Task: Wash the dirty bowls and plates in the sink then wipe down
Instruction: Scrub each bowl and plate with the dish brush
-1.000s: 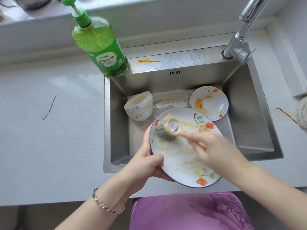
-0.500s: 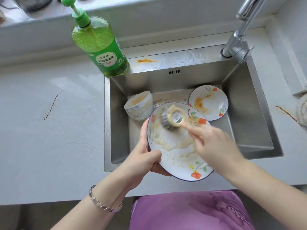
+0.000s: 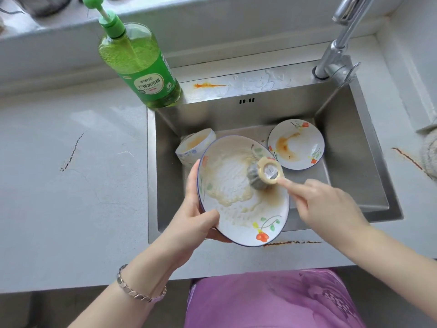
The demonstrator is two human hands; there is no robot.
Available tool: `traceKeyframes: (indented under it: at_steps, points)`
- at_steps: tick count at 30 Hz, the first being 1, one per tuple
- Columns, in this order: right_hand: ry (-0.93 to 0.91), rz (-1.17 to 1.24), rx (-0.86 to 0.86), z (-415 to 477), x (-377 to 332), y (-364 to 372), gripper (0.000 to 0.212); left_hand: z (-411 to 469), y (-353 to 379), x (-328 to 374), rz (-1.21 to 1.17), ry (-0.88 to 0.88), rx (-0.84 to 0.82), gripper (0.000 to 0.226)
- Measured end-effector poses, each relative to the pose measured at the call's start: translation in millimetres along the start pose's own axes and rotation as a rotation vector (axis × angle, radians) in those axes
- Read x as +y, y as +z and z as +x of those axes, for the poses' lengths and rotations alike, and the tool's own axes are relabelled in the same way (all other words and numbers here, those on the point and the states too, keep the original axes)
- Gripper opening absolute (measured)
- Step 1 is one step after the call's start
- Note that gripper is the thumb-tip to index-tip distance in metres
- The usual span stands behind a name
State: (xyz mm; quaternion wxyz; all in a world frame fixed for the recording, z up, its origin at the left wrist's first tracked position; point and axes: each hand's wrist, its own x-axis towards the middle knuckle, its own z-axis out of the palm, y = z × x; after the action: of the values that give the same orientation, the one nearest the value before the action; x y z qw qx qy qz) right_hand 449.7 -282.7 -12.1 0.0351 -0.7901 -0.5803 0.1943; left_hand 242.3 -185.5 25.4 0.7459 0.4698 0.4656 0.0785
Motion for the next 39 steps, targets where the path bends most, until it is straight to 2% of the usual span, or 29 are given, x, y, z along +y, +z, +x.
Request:
traceKeyframes:
  at_steps: [3, 5, 8, 10, 14, 16, 19, 20, 22, 25, 28, 29, 32, 35, 39]
  points:
    - [0.001, 0.022, 0.051, 13.3, 1.7, -11.0, 0.046, 0.0, 3.0, -0.3, 0.006, -0.012, -0.023, 0.098]
    - [-0.061, -0.013, 0.066, 1.7, 4.5, -9.5, 0.052, -0.5, -3.7, 0.8, -0.018, 0.004, -0.003, 0.098]
    - [-0.096, 0.028, -0.034, -22.3, 1.6, 1.5, 0.055, 0.5, -9.6, 0.4, -0.025, 0.036, 0.037, 0.098]
    - [-0.068, 0.054, -0.087, -18.1, -2.1, 3.0, 0.051, 1.5, -6.3, -0.6, -0.015, 0.043, 0.041, 0.097]
    - [0.011, 0.143, -0.002, 18.5, 3.7, -7.3, 0.043, 2.3, -3.4, -4.1, -0.047, 0.055, 0.053, 0.097]
    - [0.011, 0.231, -0.031, 8.0, -14.3, -8.3, 0.043, 3.9, -6.5, -6.3, -0.088, 0.076, 0.086, 0.097]
    - [-0.168, 0.363, -0.140, -32.2, -57.1, -1.9, 0.043, 7.1, -12.8, -10.5, -0.104, 0.130, 0.165, 0.098]
    - [-0.210, 0.340, -0.107, -32.7, -58.1, -0.8, 0.042, 6.9, -14.2, -11.7, -0.106, 0.136, 0.174, 0.098]
    - [-0.140, 0.291, 0.017, -12.3, -42.8, -2.0, 0.042, 5.1, -17.0, -12.3, -0.121, 0.133, 0.159, 0.097]
    - [-0.032, 0.321, 0.022, -4.6, -25.7, -5.1, 0.042, 3.4, -18.1, -9.4, -0.129, 0.134, 0.132, 0.099]
    - [-0.170, 0.353, -0.106, -25.2, -56.3, -10.5, 0.038, 4.4, -15.3, -7.1, -0.106, 0.163, 0.115, 0.098]
    - [-0.201, 0.342, -0.095, -25.7, -57.3, -9.5, 0.038, 3.8, -14.0, -7.2, -0.111, 0.160, 0.107, 0.097]
    - [-0.089, 0.316, 0.052, -0.7, -43.1, -11.7, 0.039, 1.3, -9.2, -8.4, -0.126, 0.133, 0.037, 0.098]
    - [-0.177, 0.378, 0.073, 4.5, -54.8, -10.3, 0.039, 0.6, -2.1, -11.3, -0.088, 0.096, -0.025, 0.101]
    - [-0.254, 0.431, -0.017, -2.3, -62.1, -12.4, 0.041, 0.7, -5.8, -13.0, -0.100, 0.083, -0.036, 0.100]
